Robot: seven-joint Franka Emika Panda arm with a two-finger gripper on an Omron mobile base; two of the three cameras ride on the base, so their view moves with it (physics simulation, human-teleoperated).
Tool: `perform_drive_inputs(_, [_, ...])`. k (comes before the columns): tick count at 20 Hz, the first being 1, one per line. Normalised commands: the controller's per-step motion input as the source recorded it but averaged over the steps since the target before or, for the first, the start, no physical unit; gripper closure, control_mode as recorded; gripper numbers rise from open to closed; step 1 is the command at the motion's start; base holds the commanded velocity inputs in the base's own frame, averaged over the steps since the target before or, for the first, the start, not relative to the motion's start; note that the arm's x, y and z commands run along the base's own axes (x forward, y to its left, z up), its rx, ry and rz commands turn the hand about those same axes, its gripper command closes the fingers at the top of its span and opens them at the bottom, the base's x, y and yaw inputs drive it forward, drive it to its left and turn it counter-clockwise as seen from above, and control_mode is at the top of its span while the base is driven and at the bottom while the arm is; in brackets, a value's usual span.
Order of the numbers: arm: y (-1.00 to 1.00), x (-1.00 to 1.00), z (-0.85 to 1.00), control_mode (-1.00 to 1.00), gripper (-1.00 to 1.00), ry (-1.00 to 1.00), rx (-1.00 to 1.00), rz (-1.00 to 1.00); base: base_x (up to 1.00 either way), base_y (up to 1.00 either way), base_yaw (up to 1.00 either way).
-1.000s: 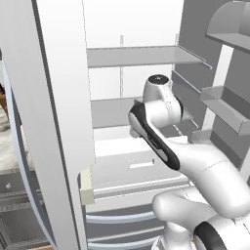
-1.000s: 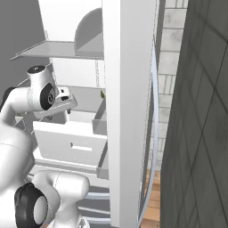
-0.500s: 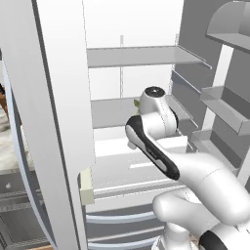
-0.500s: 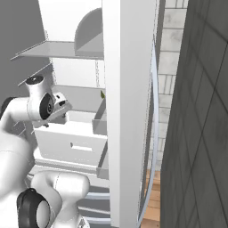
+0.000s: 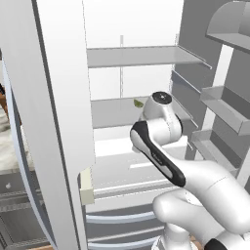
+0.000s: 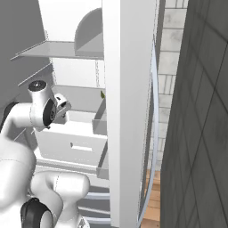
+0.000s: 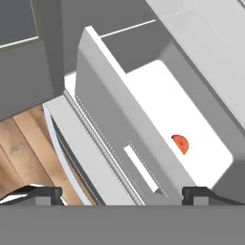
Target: Fully open the fridge drawer.
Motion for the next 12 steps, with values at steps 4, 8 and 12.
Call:
perform_drive_inputs(4, [-0.03, 0.0, -0.01, -1.0, -1.0, 0.0, 0.0, 0.02, 0.0, 0.0, 0.0])
perform_drive_inputs(8, [-0.19, 0.04, -0.25, -1.0, -1.0, 0.0, 0.0, 0.04, 0.0, 0.0, 0.0])
perform_drive_inputs(12, [-0.35, 0.35, -0.15, -1.0, -1.0, 0.0, 0.02, 0.03, 0.0, 0.0, 0.0])
